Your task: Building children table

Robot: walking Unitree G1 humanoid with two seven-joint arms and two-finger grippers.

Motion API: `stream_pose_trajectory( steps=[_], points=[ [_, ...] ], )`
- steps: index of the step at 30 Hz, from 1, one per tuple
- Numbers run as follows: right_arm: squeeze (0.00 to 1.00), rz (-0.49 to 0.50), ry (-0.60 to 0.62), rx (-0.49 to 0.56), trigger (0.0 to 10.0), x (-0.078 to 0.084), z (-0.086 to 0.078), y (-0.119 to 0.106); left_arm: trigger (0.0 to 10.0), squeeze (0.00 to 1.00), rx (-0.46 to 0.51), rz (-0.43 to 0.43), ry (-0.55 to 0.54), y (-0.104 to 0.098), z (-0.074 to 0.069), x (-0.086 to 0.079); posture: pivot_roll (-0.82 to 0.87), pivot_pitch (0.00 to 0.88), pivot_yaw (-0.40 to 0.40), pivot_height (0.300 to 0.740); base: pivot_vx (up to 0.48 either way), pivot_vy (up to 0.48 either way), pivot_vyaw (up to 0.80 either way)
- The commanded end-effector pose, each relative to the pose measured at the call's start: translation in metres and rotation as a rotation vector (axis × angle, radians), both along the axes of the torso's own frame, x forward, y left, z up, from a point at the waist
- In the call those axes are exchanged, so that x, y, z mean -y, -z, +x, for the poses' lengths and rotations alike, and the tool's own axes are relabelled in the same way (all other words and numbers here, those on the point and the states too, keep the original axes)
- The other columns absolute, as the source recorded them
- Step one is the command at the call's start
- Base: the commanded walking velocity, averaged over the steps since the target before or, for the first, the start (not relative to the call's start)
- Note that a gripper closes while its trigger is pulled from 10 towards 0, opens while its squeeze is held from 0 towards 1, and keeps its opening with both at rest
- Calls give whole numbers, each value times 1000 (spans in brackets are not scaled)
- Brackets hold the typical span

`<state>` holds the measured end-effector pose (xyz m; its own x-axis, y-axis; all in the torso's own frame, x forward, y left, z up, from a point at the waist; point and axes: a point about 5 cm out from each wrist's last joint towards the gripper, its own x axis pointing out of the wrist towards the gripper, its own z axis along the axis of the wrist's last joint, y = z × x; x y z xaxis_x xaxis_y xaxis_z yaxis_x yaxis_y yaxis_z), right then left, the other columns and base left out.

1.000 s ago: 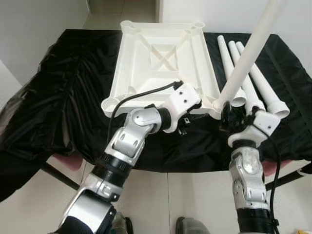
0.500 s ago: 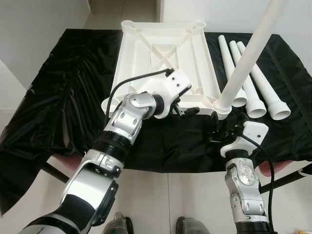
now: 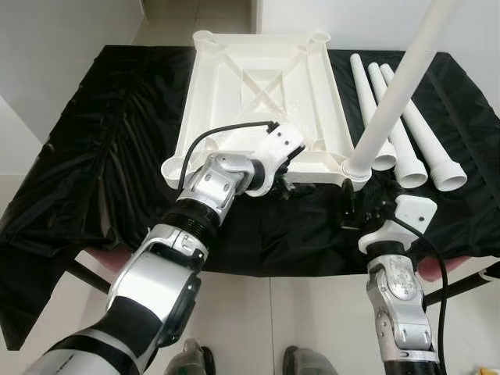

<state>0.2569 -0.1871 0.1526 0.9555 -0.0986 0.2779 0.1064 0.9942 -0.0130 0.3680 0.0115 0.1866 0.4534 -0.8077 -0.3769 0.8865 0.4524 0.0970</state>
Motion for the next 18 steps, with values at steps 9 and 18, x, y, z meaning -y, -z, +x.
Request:
stream_pose_trajectory(
  steps=[9, 18],
  points=[
    [0, -4, 17, 0, 10000, 2, -2, -4, 10000, 0, 100, 31, -548, -5, 31, -32, -108, 110, 83, 740, 0, 0, 0],
    [0, -10, 19, 8, 10000, 3, 0, -6, 10000, 0, 123, 67, -493, -5, 32, -39, -110, 107, 93, 740, 0, 0, 0]
  ],
)
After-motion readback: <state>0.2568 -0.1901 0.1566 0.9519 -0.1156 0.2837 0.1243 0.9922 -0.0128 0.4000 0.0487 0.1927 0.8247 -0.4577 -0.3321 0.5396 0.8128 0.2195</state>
